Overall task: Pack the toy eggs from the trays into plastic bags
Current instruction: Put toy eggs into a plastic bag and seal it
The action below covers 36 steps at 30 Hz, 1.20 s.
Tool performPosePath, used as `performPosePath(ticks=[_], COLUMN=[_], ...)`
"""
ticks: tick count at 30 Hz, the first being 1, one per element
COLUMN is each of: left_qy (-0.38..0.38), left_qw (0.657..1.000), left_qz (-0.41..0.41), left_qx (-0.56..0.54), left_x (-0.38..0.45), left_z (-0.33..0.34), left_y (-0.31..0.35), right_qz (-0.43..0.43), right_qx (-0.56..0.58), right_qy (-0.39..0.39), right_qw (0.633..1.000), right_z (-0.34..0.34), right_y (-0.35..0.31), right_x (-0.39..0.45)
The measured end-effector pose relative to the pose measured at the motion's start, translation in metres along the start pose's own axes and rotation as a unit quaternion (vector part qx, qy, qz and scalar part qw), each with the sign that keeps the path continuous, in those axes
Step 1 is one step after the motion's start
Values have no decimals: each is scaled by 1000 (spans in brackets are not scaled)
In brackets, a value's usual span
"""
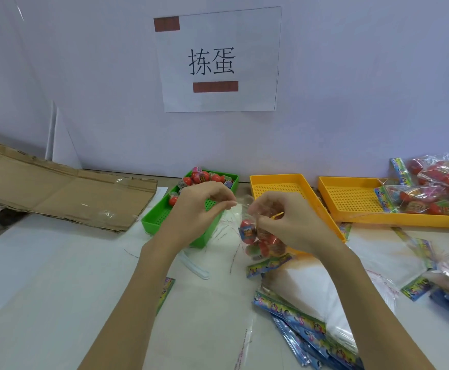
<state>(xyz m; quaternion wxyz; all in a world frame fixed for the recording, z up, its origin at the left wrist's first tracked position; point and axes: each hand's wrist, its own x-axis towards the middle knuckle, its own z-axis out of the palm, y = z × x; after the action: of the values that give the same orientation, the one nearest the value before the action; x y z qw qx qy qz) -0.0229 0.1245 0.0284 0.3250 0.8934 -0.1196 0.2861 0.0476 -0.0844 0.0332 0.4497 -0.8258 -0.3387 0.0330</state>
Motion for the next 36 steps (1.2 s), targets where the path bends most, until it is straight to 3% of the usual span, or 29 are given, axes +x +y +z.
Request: performPosePath(ticks=[3, 8, 14, 18, 21, 25, 29, 36], left_qy=[-49, -174, -231, -186, -100, 1, 21, 115], left_qw=[999, 974, 935, 933, 940, 884, 905, 791], left_qz=[-14, -110, -149, -158, -178, -276, -251, -340], left_qx=[6, -91, -226, -264, -274, -377, -342, -496], left_x=[-1, -5, -12, -11, -4, 6, 1, 5], left_z=[-7, -15, -30, -20, -3, 15, 27, 31], left_y=[-5, -5, -12, -12, -4, 10, 11, 19], right_qz=[-5, 0, 25, 45, 64, 77, 90, 93], right_qx=[-3, 1, 41, 129, 182, 254, 271, 280], right_qy=[-51, -118, -181, -185, -125, -17, -2, -21], right_qw=[999, 993, 982, 973, 973, 964, 958, 955], right_z=[-3, -7, -11, -10, -8, -7, -8, -8], right_y=[-2, -2, -5, -5, -1, 4, 4, 6], right_x=[0, -2, -3, -2, -1, 1, 2, 1])
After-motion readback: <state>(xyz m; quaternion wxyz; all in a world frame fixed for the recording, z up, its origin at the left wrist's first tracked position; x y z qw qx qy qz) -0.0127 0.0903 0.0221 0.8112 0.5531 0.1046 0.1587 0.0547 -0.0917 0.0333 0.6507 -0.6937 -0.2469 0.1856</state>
